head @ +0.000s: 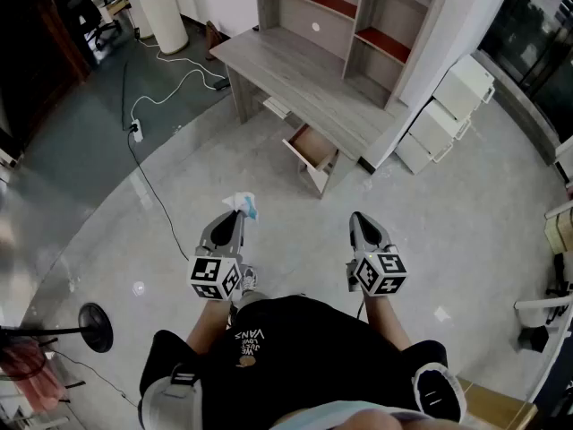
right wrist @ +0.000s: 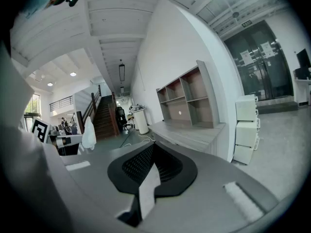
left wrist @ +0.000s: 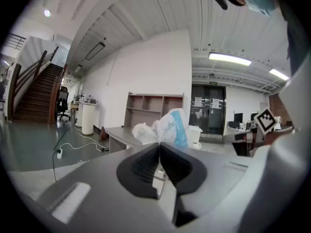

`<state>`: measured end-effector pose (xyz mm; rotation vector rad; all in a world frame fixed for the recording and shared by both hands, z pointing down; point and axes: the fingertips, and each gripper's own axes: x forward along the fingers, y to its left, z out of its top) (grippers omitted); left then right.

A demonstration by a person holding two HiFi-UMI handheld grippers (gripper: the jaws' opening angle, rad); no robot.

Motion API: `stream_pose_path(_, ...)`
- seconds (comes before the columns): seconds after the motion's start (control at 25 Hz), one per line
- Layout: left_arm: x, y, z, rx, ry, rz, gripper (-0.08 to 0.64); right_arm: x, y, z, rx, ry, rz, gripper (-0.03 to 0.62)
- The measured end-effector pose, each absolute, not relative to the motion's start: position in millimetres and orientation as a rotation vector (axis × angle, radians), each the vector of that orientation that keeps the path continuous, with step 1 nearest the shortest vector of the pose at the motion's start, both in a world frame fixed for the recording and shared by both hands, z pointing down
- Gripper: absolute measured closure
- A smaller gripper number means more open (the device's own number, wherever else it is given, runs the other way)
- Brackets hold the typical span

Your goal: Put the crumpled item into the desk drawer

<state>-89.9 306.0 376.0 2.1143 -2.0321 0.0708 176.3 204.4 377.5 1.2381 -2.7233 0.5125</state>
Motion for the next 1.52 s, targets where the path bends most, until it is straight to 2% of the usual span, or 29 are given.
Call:
stream_pose_path(0.48,-83.8,303.2,377.6,2.101,-2.029,0.095,0.500,182.9,196.4,376.9,1.278,-2.781,0.588,0.589)
stream_pose_path(0.8,-88.4,252.1,391.2,2.159,-1.927,0.078,0.500,175.7,169.6,386.4,1.354,-2.726,0.591,0.589)
stream_pose_path(1.52,-178.2,111.1,400.1,2.368,-1.636,0.166,0.500,78.0,86.4,389.7,1.610,-2.599,0.628,0.589)
